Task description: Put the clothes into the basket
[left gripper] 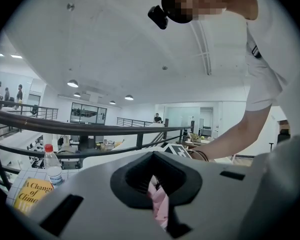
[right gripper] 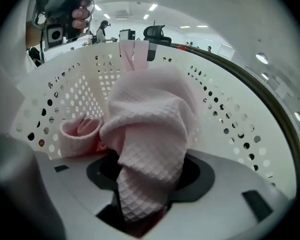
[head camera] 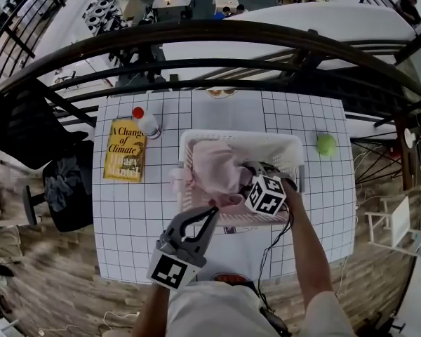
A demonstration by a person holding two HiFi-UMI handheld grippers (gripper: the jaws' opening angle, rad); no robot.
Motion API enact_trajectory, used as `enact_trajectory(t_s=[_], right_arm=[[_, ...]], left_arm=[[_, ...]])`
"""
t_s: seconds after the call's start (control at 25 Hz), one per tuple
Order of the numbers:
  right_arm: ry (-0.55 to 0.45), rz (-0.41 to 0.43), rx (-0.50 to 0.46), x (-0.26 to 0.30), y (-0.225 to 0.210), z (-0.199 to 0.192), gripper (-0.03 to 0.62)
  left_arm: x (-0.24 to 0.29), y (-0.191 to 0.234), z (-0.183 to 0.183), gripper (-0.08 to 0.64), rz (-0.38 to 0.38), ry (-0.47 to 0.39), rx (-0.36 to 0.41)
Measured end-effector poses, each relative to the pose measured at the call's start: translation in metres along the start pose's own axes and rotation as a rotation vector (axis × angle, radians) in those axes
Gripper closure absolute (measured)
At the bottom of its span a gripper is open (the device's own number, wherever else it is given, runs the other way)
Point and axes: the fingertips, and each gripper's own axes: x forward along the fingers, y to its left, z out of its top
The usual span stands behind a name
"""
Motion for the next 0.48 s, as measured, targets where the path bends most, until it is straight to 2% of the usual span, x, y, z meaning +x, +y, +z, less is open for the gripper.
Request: enact_trajectory(t_s=[0.48], right_arm=[[0.036,-0.006,-0.004,0.019,0.004,-0.017,0.307]], left_arm=[[0.007,-0.003,-0.005,0.560,-0.025,0.011,0.000]])
